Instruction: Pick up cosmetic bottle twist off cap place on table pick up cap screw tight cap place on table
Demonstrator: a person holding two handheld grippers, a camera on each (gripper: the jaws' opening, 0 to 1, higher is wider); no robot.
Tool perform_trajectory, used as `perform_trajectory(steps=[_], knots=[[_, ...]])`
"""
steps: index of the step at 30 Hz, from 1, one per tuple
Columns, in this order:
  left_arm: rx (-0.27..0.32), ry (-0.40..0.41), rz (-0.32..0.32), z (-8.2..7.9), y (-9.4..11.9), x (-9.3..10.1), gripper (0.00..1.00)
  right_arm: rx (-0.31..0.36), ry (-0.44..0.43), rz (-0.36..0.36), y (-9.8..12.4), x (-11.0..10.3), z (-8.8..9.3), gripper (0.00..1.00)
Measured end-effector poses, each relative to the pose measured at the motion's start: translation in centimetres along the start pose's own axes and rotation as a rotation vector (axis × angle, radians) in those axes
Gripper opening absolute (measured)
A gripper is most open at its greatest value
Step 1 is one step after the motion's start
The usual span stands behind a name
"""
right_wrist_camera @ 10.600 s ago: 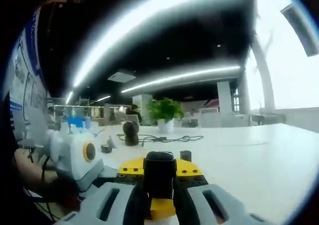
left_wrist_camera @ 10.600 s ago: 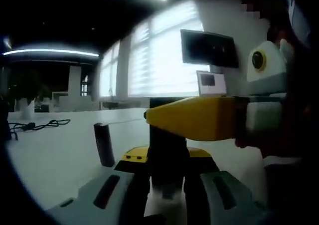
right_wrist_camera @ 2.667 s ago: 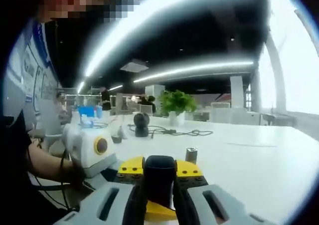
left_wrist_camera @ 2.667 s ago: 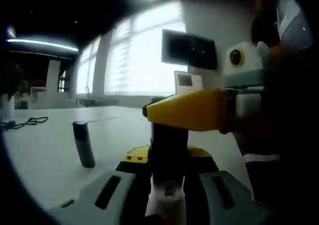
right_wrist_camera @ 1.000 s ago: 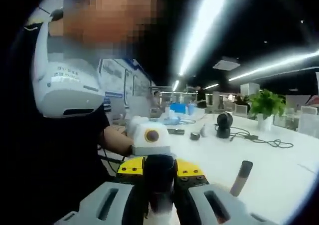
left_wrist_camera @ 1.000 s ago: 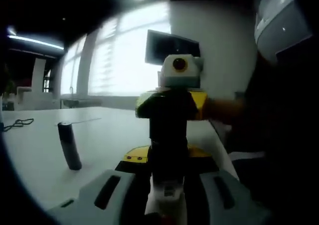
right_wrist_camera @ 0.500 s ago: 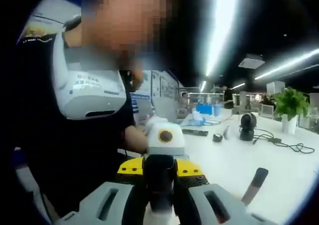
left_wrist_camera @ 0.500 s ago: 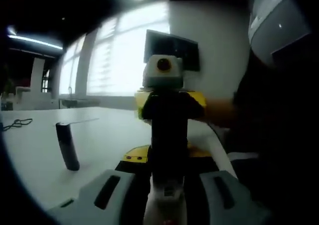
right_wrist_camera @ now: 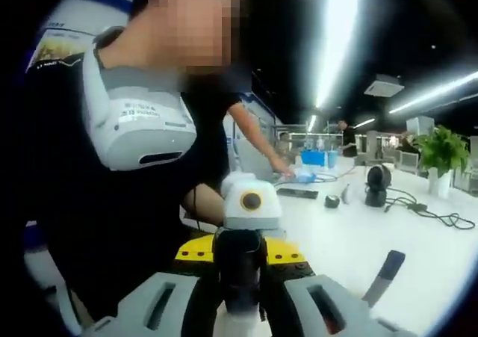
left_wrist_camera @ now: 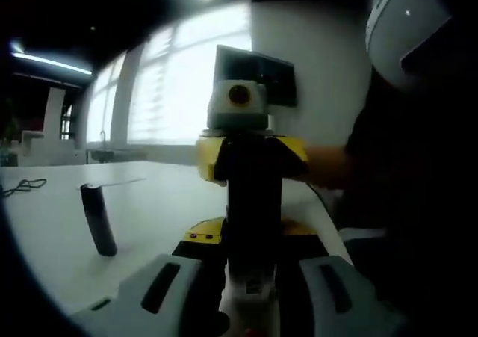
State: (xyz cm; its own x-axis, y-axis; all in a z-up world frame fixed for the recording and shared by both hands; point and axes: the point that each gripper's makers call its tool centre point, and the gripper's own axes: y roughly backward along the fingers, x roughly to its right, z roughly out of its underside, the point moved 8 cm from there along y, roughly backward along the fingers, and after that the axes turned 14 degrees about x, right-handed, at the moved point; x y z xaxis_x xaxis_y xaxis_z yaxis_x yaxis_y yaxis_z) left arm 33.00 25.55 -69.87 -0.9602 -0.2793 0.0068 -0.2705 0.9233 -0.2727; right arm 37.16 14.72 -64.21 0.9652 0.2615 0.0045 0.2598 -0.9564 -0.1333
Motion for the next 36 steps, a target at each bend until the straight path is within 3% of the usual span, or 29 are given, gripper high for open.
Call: perform_trajectory(steps=[2,6,8,13,17,22,24,26,29,31,34,36], knots=[[-0.001,-0.002,-0.007,0.0,0.0,0.0,0.14,0.025,-0.015,0.062,-0.1,-0.3,0.0,0.31],[-0.002,-0.008,-0.034,0.0,0.0,-0.3,0.14,0.116,0.013,0.210,0.3,-0.9,-0.7,0.40],[-0.003,-0.015,-0.050,0.0,-0.1,-0.5,0.14,0.166,0.020,0.302,0.5,-1.4,-1.1,0.41],[-0.013,-0.026,-0.086,0.0,-0.5,-1.1,0.14,0.219,0.063,0.510,0.7,-3.1,-1.6,0.41],[-0.018,-0.042,-0.154,0.1,-0.7,-2.1,0.14,0.296,0.071,0.693,0.8,-4.3,-2.5,0.39],[-0.022,-0.058,-0.223,0.3,-1.3,-3.6,0.14,0.263,0.130,0.854,0.6,-4.8,-2.1,0.38],[-0.023,-0.063,-0.238,0.4,-1.5,-3.8,0.14,0.286,0.118,0.953,0.6,-4.7,-1.7,0.37],[-0.022,-0.067,-0.250,0.4,-1.7,-4.0,0.14,0.257,0.152,1.029,0.6,-4.6,-1.3,0.35],[-0.013,-0.077,-0.261,0.5,-1.7,-3.8,0.14,0.241,0.224,1.089,-0.2,-4.6,-1.1,0.34],[-0.011,-0.083,-0.267,0.5,-1.7,-3.8,0.14,0.166,0.287,1.113,-0.9,-4.4,-0.9,0.34],[-0.008,-0.089,-0.271,0.5,-1.7,-3.8,0.14,0.149,0.289,1.144,-2.0,-4.0,-0.4,0.33],[-0.006,-0.088,-0.272,0.5,-1.7,-3.8,0.14,0.104,0.307,1.186,-2.1,-3.5,0.2,0.32]])
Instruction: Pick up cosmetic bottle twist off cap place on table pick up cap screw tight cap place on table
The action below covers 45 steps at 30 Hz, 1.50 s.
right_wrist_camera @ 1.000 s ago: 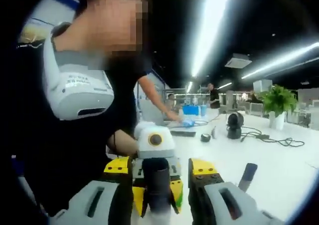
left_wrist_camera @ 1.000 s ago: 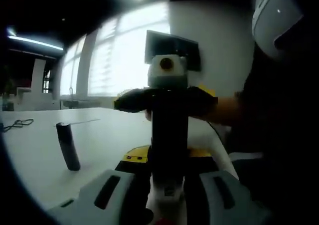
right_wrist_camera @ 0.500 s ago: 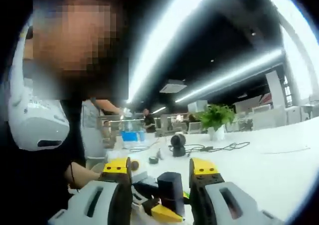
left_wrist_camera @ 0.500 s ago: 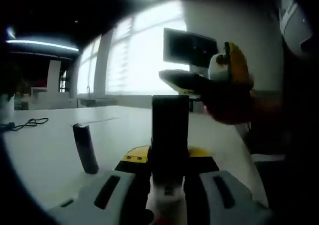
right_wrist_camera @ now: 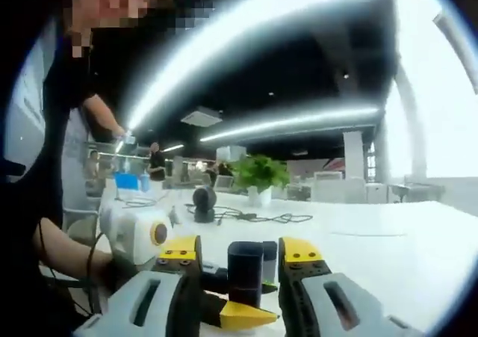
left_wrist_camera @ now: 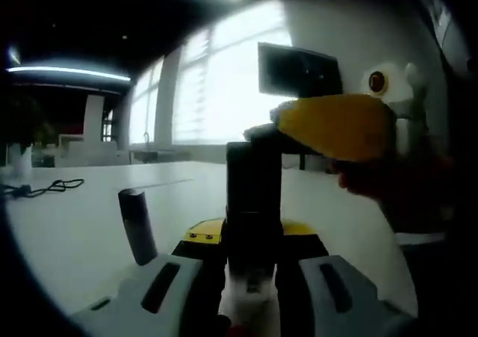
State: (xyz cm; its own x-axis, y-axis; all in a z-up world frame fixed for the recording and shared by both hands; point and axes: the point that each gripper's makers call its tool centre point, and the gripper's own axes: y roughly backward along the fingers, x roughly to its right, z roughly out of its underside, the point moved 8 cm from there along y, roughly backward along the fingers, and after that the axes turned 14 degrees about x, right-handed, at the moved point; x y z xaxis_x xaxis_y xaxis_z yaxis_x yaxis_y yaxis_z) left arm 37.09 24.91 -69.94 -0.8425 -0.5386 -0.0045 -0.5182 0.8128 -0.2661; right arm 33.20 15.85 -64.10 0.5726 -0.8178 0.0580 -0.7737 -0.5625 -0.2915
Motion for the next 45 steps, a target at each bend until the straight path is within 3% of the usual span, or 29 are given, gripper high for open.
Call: perform_trajectory(steps=[11,15,17,25,45], knots=[[0.001,0.000,-0.006,-0.1,0.1,0.1,0.14,-0.064,-0.026,0.098,-1.1,-0.6,1.2,0.24],[0.001,0.000,-0.003,-0.1,0.2,0.1,0.14,-0.071,0.052,0.144,-1.1,-0.2,1.2,0.15],[0.000,0.006,-0.006,-0.1,0.1,0.1,0.14,-0.068,0.017,0.133,-1.2,-0.4,1.1,0.15],[-0.001,0.006,0.005,-0.1,0.0,0.1,0.14,-0.078,0.008,0.110,-0.6,-0.2,0.8,0.14],[-0.034,0.020,0.071,-0.5,0.5,0.7,0.14,-0.080,-0.051,-0.085,0.0,0.5,0.7,0.14]])
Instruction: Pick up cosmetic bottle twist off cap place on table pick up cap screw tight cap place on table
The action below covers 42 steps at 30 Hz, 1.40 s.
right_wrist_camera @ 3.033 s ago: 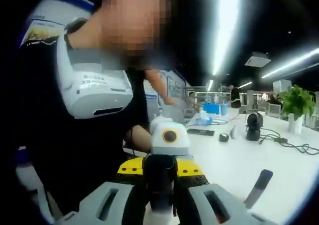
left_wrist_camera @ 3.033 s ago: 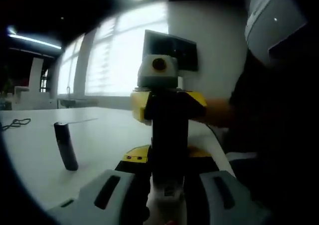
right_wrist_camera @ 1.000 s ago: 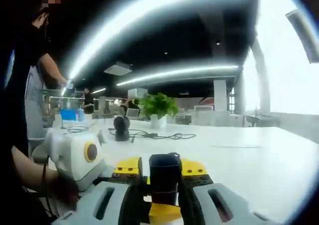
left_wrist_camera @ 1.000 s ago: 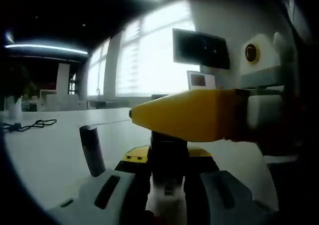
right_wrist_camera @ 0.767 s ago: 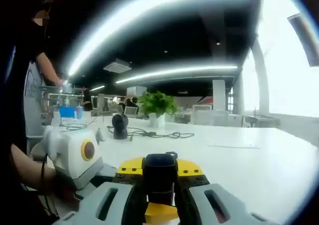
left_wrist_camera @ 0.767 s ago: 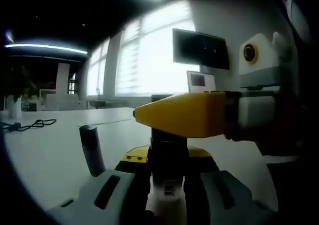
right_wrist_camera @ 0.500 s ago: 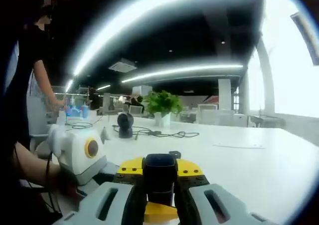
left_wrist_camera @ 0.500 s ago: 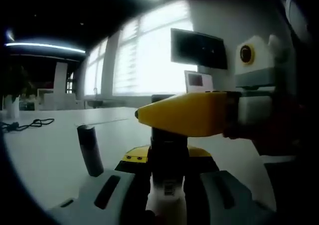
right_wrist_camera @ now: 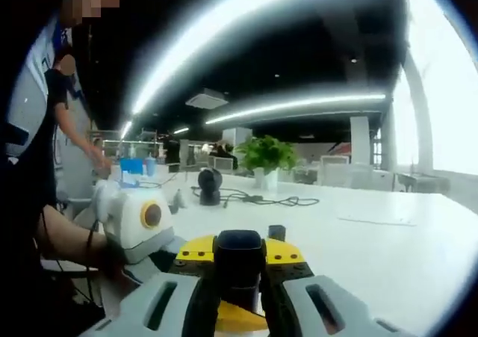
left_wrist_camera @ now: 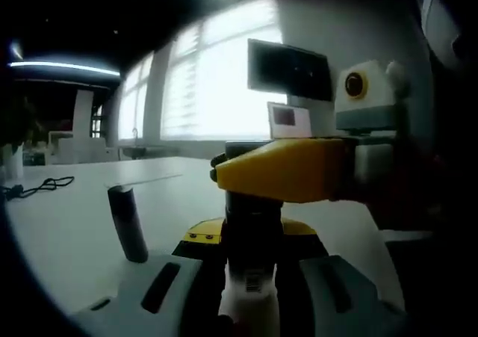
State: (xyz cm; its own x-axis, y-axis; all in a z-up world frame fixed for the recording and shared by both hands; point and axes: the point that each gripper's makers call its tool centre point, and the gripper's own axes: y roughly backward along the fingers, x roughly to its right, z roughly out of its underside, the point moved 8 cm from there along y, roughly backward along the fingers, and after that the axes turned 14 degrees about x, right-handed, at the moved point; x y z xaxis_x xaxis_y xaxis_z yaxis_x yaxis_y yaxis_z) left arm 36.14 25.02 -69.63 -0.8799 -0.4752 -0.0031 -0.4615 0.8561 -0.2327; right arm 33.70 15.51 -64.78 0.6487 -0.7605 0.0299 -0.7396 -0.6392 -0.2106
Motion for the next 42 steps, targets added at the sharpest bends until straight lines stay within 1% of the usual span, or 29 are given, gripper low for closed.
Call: perform_trajectory(steps=[3,4,5,8,11,15,16,18,19,22,25,30,31,33,35,39,40,42], knots=[[-0.011,-0.012,0.018,-0.1,0.0,0.1,0.14,-0.001,-0.004,-0.080,0.0,0.2,0.0,0.14],[-0.010,-0.016,0.025,-0.1,0.0,0.3,0.14,0.000,0.008,-0.123,0.1,0.2,-0.1,0.14],[-0.005,-0.020,0.032,-0.1,0.1,0.4,0.14,0.002,-0.009,-0.145,0.2,0.3,-0.1,0.14],[0.020,0.009,0.043,0.1,0.2,0.4,0.14,0.010,-0.047,-0.187,0.2,0.8,0.0,0.14],[0.026,0.029,0.055,0.2,0.2,0.3,0.14,-0.010,-0.063,-0.226,-0.1,1.0,0.0,0.14],[0.029,0.028,0.051,0.2,0.2,0.2,0.14,-0.010,-0.073,-0.267,-0.4,1.2,0.1,0.14],[0.029,0.027,0.053,0.2,0.3,0.2,0.14,-0.003,-0.078,-0.291,-0.4,1.2,0.1,0.14],[0.030,0.024,0.053,0.2,0.3,0.2,0.14,0.001,-0.081,-0.340,-0.5,1.4,0.2,0.14],[0.030,0.025,0.056,0.2,0.3,0.2,0.14,0.003,-0.081,-0.389,-0.6,1.5,0.2,0.14],[0.030,0.026,0.066,0.2,0.3,0.3,0.14,-0.006,-0.090,-0.485,-0.8,1.8,0.1,0.14],[0.030,0.026,0.070,0.2,0.3,0.4,0.14,-0.010,-0.112,-0.563,-1.2,2.1,0.2,0.14],[0.029,0.032,0.081,0.2,0.3,0.4,0.14,-0.006,-0.136,-0.740,-1.7,2.5,0.2,0.14],[0.026,0.044,0.094,0.2,0.3,0.6,0.14,-0.014,-0.155,-0.780,-1.7,2.8,0.3,0.14],[0.026,0.039,0.095,0.2,0.3,0.6,0.14,-0.029,-0.171,-0.847,-2.1,3.1,0.3,0.14],[0.026,0.041,0.096,0.2,0.3,0.6,0.14,-0.031,-0.203,-0.893,-2.5,3.3,0.4,0.14],[0.027,0.045,0.096,0.2,0.2,0.5,0.14,-0.027,-0.239,-0.991,-2.9,3.6,0.6,0.14],[0.028,0.042,0.096,0.2,0.2,0.5,0.14,-0.024,-0.234,-0.994,-3.1,3.7,0.6,0.14],[0.028,0.040,0.101,0.3,0.2,0.4,0.14,-0.024,-0.242,-1.034,-3.2,3.9,0.7,0.14]])
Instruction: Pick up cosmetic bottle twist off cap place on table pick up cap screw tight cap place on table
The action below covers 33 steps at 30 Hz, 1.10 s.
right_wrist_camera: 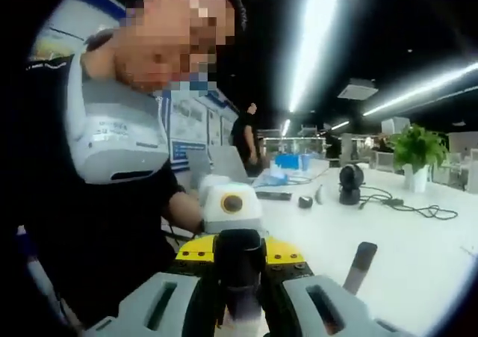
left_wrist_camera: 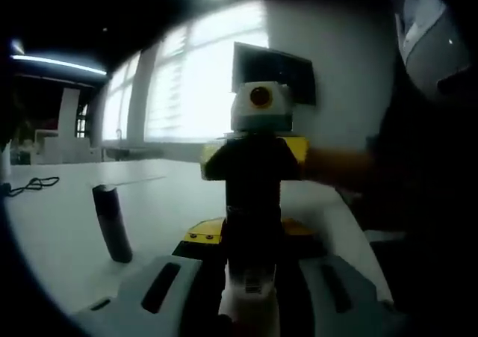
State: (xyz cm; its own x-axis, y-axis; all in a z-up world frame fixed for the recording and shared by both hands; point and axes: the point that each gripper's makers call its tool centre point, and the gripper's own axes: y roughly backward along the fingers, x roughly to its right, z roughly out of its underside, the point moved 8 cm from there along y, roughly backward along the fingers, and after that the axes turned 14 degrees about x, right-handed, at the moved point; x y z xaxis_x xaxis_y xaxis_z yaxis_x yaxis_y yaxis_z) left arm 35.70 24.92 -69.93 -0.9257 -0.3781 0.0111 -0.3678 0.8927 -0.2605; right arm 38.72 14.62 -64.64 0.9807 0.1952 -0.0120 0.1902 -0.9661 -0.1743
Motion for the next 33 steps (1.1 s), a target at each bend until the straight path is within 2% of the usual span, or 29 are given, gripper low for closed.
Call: perform_trajectory(steps=[12,24,25,26,27,28,30,33], knots=[[0.002,0.002,0.000,0.04,0.06,0.12,0.14,-0.015,-0.021,-0.102,-0.07,0.74,-0.10,0.14],[0.002,0.005,0.012,0.06,0.15,0.33,0.14,-0.018,-0.039,-0.102,0.23,0.55,-0.14,0.15],[0.002,0.006,0.012,0.06,0.16,0.34,0.14,-0.023,-0.043,-0.089,0.32,0.58,-0.09,0.18],[0.002,0.005,0.012,0.05,0.17,0.34,0.14,-0.027,-0.040,-0.076,0.40,0.49,0.08,0.27],[0.003,0.002,0.011,0.05,0.18,0.36,0.14,-0.022,-0.039,-0.069,0.49,0.37,0.19,0.40],[0.003,0.002,0.011,0.05,0.19,0.37,0.14,-0.017,-0.046,-0.065,0.56,0.29,0.26,0.46],[0.003,0.001,0.011,0.03,0.18,0.40,0.14,-0.004,-0.026,-0.016,0.72,0.35,0.37,0.42],[0.003,0.000,0.011,0.02,0.19,0.45,0.14,0.019,-0.021,0.018,0.61,-0.14,0.42,0.43]])
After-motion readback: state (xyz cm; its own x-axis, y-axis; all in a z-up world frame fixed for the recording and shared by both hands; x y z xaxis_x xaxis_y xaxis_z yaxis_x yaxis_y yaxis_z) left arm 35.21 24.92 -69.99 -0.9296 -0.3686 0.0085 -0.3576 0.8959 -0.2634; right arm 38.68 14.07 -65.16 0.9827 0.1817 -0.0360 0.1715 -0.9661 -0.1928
